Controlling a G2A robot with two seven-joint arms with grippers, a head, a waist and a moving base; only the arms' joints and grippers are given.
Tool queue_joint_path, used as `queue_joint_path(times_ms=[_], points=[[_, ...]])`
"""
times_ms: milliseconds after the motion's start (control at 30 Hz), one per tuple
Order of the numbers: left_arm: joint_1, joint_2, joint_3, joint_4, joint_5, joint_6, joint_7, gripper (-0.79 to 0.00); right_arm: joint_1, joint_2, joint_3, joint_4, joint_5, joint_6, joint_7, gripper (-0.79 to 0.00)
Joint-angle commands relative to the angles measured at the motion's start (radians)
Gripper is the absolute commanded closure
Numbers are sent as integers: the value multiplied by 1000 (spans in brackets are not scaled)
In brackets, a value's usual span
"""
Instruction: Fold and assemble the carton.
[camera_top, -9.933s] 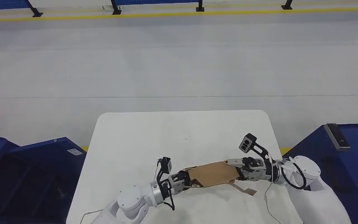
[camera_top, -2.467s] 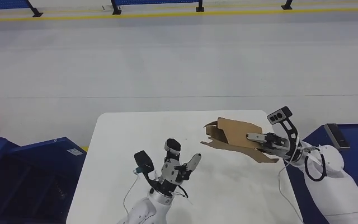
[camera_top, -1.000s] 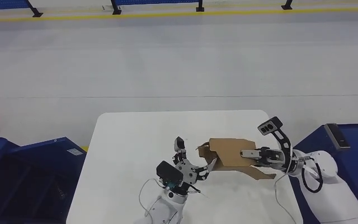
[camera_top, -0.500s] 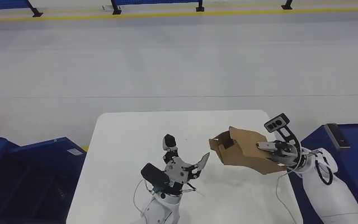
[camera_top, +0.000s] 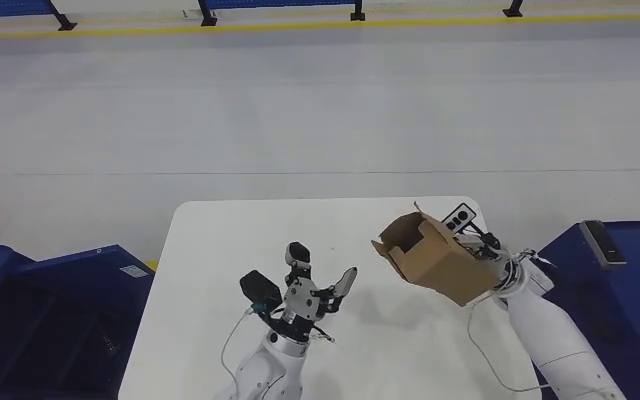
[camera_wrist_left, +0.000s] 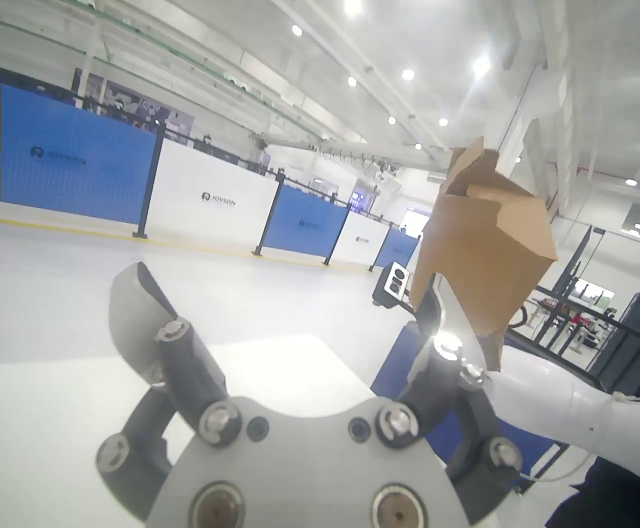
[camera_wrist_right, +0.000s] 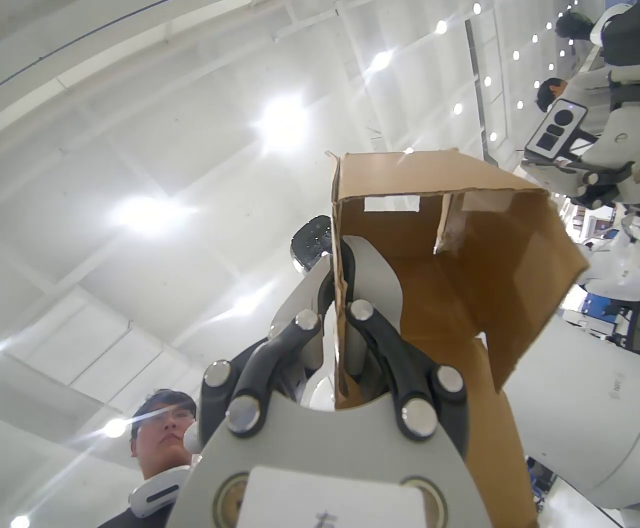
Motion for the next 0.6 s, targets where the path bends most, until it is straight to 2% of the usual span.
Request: queue_joint_path(times_ms=[0,567], points=[[-2,-1,-1,-5,-12,0,-22,-785,9,-1,-11,2,-21,-19,0,0],[-3,-8,1,-41,-3,7,-93,-785,12,14,-36,10,-101,-107,0,0]])
